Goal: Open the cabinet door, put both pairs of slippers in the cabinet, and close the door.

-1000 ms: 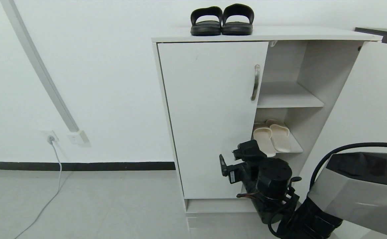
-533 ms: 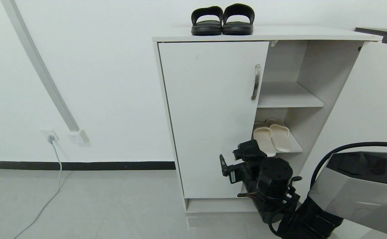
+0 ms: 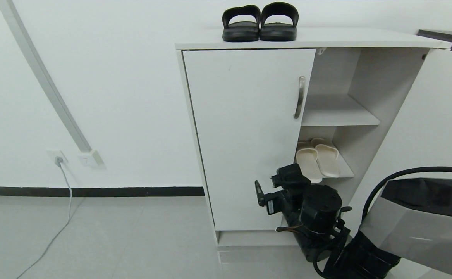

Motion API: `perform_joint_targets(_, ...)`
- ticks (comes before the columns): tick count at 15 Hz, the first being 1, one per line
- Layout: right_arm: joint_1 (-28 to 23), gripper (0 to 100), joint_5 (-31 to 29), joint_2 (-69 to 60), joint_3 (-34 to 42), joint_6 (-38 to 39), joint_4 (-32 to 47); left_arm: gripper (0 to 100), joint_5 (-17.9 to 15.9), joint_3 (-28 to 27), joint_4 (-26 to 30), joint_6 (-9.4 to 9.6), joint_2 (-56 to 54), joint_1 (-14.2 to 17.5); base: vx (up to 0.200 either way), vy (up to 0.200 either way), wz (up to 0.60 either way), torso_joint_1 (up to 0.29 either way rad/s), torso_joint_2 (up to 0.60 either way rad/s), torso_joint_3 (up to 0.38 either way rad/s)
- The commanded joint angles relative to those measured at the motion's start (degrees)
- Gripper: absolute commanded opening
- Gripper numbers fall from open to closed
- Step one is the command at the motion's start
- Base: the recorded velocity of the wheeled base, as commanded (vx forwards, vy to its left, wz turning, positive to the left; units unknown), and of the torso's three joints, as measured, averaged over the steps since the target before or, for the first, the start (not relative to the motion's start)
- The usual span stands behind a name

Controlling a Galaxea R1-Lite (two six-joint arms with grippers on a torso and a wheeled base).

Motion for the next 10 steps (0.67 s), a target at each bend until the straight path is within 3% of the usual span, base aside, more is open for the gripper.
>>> perform_joint_targets(1,-0.36,100,-0.03,0.2,-0.25,-0.01,-0.28,0,-0.02,-0.02,-0.07,-0.01,0.04,0.06,0.0,0.0,0.0,0.046,-0.32,-0.369)
perform_joint_targets(10,-0.36,100,-0.03,0.2,0.1,-0.01,-0.36,0,-0.02,-0.02,-0.07,-0.01,0.04,0.06,0.0,0.0,0.0,0.095,-0.5,-0.348)
